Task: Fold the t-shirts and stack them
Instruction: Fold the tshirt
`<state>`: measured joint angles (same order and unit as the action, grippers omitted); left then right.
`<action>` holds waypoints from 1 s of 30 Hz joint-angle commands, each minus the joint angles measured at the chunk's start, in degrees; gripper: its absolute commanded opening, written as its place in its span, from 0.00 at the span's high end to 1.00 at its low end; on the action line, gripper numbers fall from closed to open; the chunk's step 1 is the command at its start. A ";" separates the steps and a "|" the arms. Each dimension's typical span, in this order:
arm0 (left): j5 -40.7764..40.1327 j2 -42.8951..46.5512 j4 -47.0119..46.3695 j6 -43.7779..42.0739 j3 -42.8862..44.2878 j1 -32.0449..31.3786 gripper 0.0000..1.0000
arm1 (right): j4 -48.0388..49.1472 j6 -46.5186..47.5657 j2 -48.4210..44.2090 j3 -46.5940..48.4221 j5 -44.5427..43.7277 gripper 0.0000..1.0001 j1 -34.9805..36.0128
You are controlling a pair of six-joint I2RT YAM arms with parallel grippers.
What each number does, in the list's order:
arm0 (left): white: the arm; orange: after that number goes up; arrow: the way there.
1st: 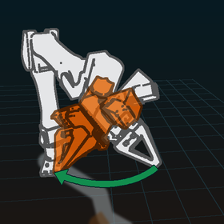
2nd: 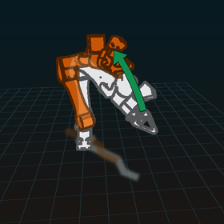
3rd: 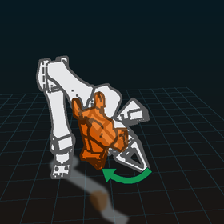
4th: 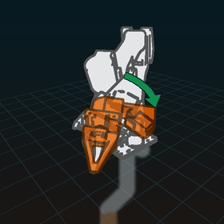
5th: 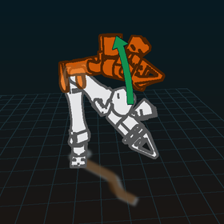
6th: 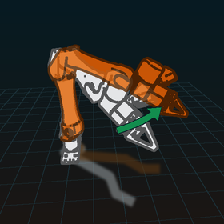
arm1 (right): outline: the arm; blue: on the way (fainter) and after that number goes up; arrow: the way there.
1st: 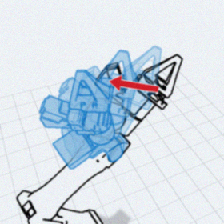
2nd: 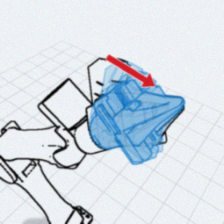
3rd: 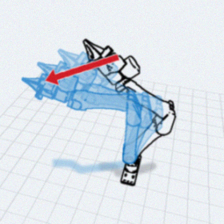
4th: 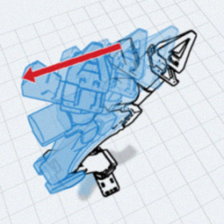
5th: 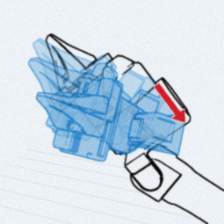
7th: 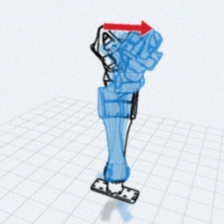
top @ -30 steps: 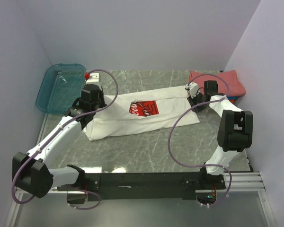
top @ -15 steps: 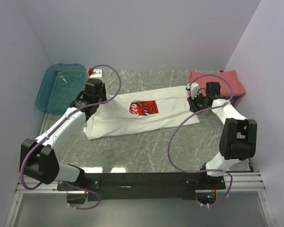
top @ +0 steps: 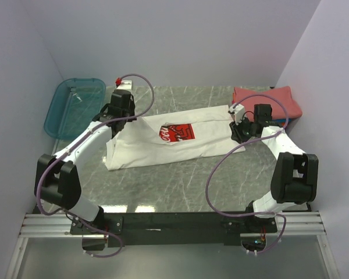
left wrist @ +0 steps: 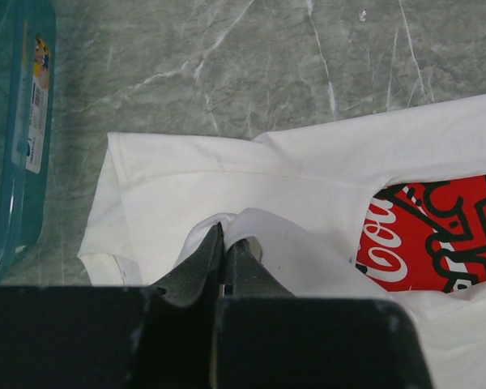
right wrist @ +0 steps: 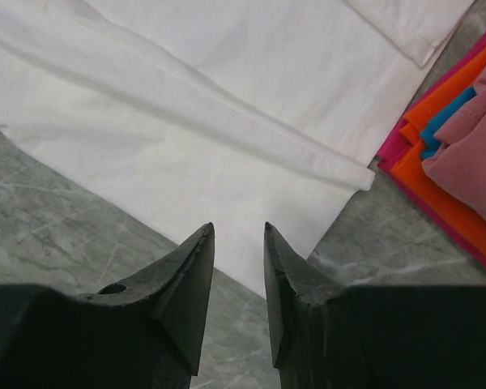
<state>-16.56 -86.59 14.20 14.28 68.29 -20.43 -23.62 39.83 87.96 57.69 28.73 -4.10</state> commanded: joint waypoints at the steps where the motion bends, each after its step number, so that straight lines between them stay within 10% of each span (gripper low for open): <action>1: 1.61 -2.26 -1.63 -2.24 3.86 0.30 1.00 | 0.41 -0.81 -2.36 -0.39 1.77 0.62 0.23; 30: 3.20 -18.09 2.68 -5.49 17.75 0.39 1.00 | 0.06 -0.55 -1.39 -0.65 2.38 0.61 0.23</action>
<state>-14.35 -103.81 16.82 9.89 82.98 -20.23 -23.64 39.86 87.94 56.97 29.95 -4.10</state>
